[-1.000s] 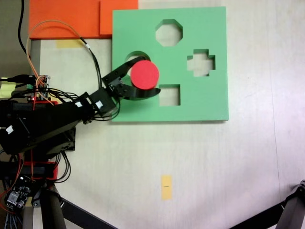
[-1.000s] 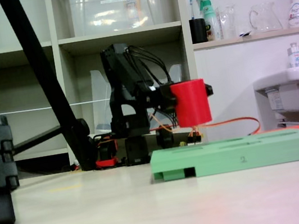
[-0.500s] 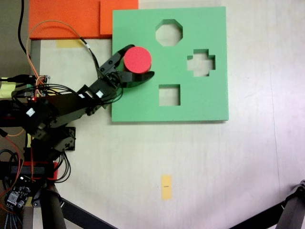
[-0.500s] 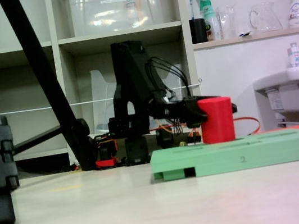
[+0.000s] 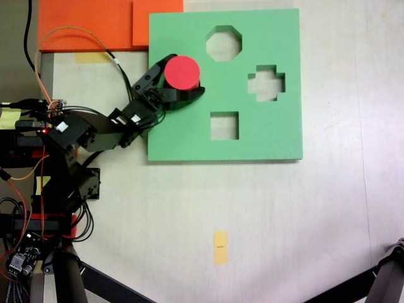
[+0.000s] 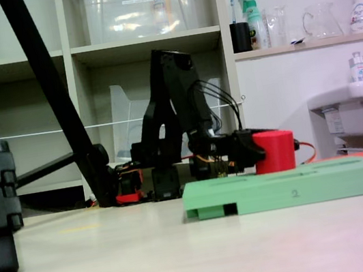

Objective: Put the cylinder block into the corresponding hole

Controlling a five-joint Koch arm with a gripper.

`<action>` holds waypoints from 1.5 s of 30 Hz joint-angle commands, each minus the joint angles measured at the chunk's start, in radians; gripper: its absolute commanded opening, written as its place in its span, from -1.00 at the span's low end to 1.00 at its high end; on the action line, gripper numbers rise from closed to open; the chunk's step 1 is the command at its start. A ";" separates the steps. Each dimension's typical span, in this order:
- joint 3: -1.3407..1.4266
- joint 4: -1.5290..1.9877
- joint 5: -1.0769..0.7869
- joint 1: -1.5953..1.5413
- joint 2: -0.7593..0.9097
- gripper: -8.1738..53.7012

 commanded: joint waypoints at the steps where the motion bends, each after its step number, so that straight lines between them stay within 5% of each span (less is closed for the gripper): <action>1: -0.032 -0.110 0.012 -0.012 -0.014 0.17; 3: -0.032 -0.112 0.005 -0.011 -0.021 0.42; 9: 0.040 -0.097 -0.031 0.005 0.060 0.61; 12: 0.086 0.048 -0.035 0.012 0.190 0.96; 16: 0.147 0.437 -0.060 0.038 0.518 0.96; 20: 0.091 1.224 -0.339 0.146 1.032 0.95; 23: -0.166 1.824 -0.647 0.314 1.088 0.95; 25: -0.210 1.919 -0.792 0.387 1.088 0.94; 34: -0.265 2.003 -1.437 0.787 1.086 0.93; 40: 0.041 1.522 -1.597 0.994 1.086 0.76; 45: 0.468 0.698 -1.601 1.003 1.078 0.29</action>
